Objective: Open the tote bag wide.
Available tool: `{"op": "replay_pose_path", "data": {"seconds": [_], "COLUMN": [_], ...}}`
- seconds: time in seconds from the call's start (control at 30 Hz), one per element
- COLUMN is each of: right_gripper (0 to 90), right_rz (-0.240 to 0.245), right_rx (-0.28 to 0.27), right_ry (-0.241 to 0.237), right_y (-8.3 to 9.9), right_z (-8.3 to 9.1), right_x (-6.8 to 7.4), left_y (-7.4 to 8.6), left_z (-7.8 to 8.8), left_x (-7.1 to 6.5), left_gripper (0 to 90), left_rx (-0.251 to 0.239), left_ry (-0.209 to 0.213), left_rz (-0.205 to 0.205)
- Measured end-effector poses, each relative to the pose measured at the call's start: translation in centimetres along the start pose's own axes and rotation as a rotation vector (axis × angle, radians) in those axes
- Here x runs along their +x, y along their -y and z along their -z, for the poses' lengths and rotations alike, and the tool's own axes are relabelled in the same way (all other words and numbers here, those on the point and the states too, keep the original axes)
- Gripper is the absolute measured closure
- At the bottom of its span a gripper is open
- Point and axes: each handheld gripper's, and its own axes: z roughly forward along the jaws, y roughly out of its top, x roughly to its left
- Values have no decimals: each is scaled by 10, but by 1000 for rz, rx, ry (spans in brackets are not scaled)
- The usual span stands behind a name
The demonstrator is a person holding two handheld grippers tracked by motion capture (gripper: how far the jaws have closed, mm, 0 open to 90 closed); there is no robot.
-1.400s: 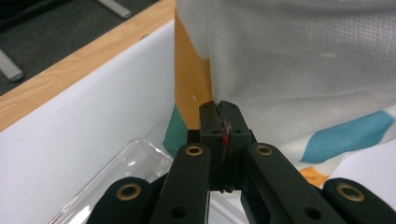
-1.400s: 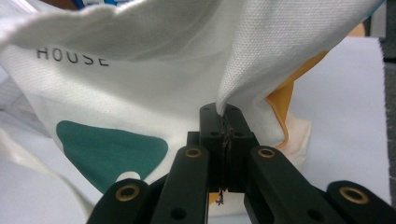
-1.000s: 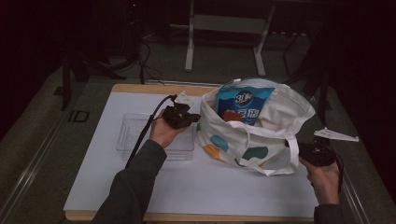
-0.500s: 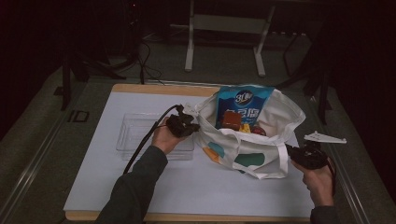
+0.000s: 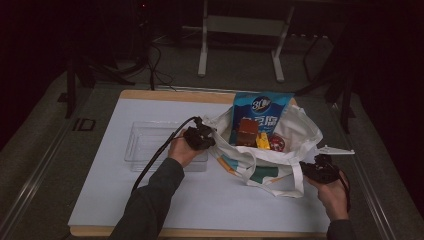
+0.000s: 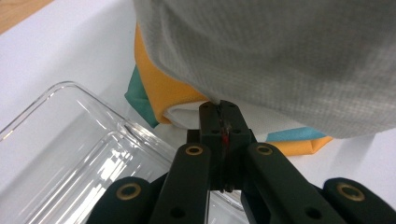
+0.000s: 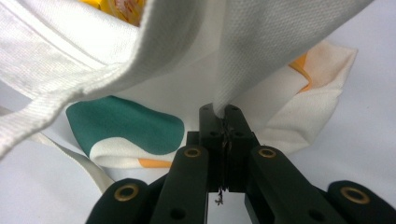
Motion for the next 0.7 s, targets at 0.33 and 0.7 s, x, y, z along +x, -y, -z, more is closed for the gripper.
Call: {"op": "replay_pose_path", "data": {"seconds": [0.33, 0.7], "right_gripper": [891, 850], "right_rz": [12, -25], "right_rx": [79, 33], "right_ry": [35, 10], "right_y": [5, 3], "right_z": [-14, -4], "right_x": [0, -5], "left_y": [-1, 1], "left_z": [-2, 5], "left_x": [1, 3], "left_gripper": [900, 843], "left_rx": [11, -36], "left_ry": [4, 4], "left_rz": [1, 19]}}
